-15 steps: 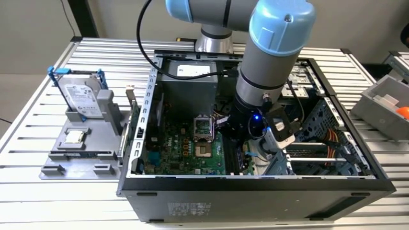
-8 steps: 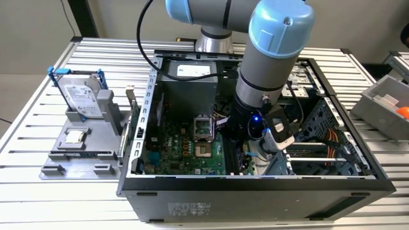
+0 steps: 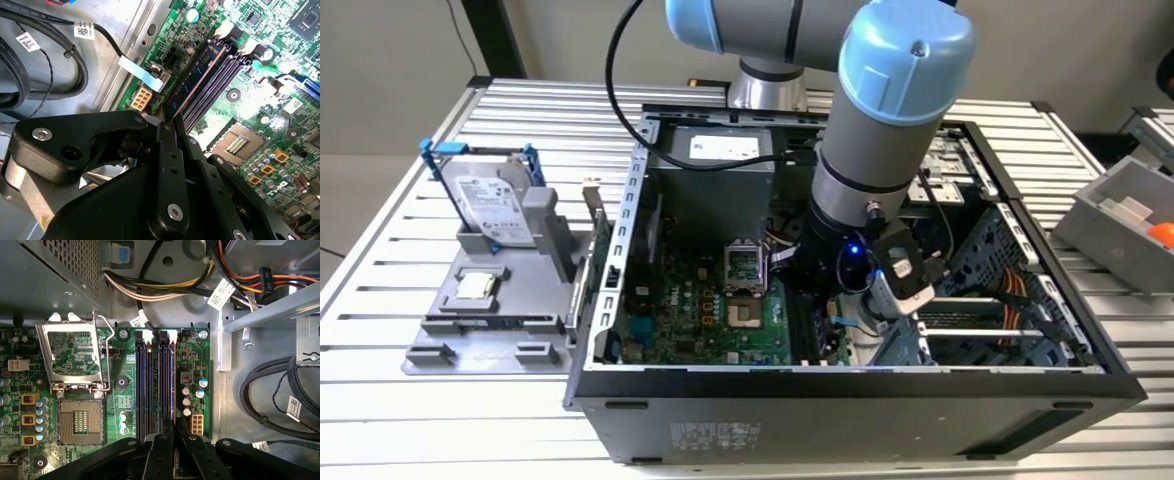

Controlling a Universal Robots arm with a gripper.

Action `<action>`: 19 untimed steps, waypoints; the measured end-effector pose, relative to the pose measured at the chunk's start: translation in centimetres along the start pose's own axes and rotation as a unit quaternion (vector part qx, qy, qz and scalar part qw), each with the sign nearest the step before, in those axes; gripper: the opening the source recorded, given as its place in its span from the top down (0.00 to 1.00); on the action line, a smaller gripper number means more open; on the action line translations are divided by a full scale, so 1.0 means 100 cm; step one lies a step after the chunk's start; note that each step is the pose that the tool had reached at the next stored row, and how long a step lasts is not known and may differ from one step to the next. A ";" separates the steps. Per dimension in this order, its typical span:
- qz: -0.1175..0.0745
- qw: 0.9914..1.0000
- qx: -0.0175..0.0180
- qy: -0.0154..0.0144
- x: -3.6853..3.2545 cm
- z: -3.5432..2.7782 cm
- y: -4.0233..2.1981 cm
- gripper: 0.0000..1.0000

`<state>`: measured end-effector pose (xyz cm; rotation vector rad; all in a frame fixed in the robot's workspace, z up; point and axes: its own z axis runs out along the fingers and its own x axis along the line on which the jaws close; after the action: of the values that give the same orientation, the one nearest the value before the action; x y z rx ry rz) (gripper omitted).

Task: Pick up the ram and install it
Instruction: 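Insert the ram into the slot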

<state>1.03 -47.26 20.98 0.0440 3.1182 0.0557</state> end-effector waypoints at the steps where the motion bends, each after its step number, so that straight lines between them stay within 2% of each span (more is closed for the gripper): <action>1: 0.000 1.000 0.000 0.000 0.0000 0.0000 0.0000 1.00; 2: 0.000 1.000 -0.001 0.000 0.0000 0.0004 0.0002 1.00; 3: 0.000 1.000 -0.001 0.000 0.0000 0.0005 0.0002 0.00; 9: 0.000 1.000 0.000 0.000 0.0000 -0.0013 0.0000 0.00; 19: 0.000 1.000 0.000 0.000 -0.0005 -0.0238 0.0008 0.00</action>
<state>1.03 -47.26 23.37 0.0441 3.1181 0.0555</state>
